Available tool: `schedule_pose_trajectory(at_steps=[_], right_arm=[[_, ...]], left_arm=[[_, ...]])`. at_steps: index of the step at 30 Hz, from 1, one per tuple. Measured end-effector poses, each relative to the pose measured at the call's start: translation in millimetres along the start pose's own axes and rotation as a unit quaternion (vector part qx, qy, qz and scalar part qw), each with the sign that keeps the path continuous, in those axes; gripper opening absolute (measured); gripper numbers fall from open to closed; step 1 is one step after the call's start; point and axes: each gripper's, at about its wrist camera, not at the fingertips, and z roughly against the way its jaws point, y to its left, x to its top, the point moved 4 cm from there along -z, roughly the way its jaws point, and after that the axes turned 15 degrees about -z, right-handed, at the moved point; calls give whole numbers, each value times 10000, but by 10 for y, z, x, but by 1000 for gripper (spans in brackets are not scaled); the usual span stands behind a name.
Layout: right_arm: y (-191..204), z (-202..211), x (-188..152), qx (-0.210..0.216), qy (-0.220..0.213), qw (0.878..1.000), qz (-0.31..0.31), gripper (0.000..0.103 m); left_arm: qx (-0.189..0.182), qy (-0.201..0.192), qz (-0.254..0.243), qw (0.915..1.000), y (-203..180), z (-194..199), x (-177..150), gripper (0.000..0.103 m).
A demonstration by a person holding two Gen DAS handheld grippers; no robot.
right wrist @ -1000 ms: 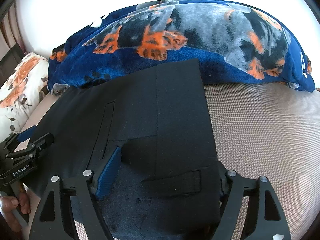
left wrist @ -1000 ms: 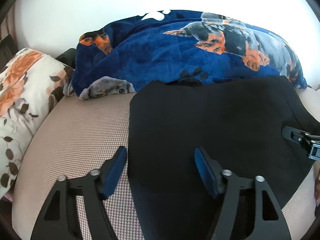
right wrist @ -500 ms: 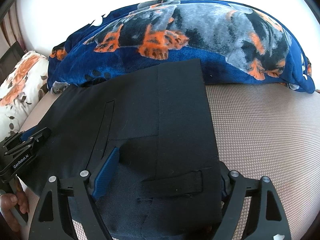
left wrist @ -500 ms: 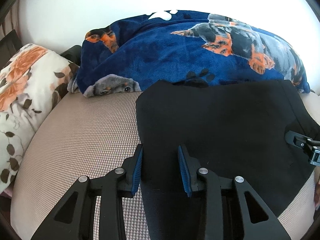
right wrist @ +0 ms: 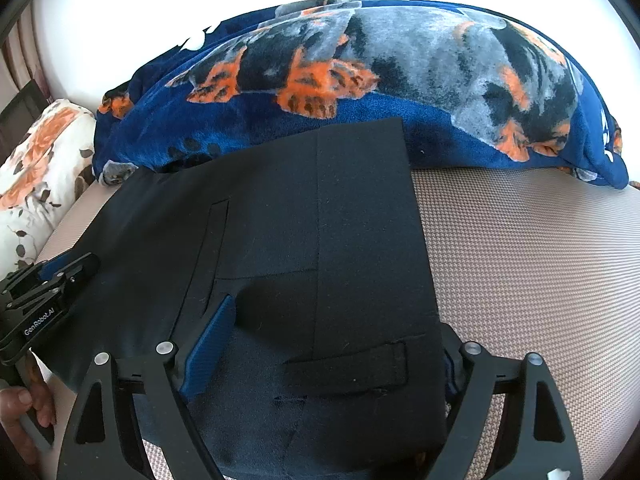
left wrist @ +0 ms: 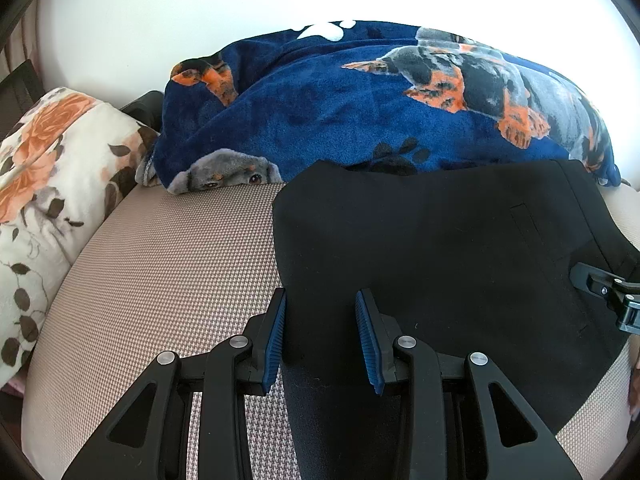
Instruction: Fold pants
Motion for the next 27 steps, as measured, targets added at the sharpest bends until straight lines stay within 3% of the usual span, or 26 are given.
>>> schedule_pose_trajectory(at_steps=[20, 27], right_arm=[[-33, 69, -10, -68, -86, 9999, -17, 90], [-86, 453, -81, -168, -747, 9970, -138, 90]], left_arm=[[295, -31, -61, 9995, -10, 53, 8, 35], [412, -191, 125, 9989, 65, 148, -25, 36]])
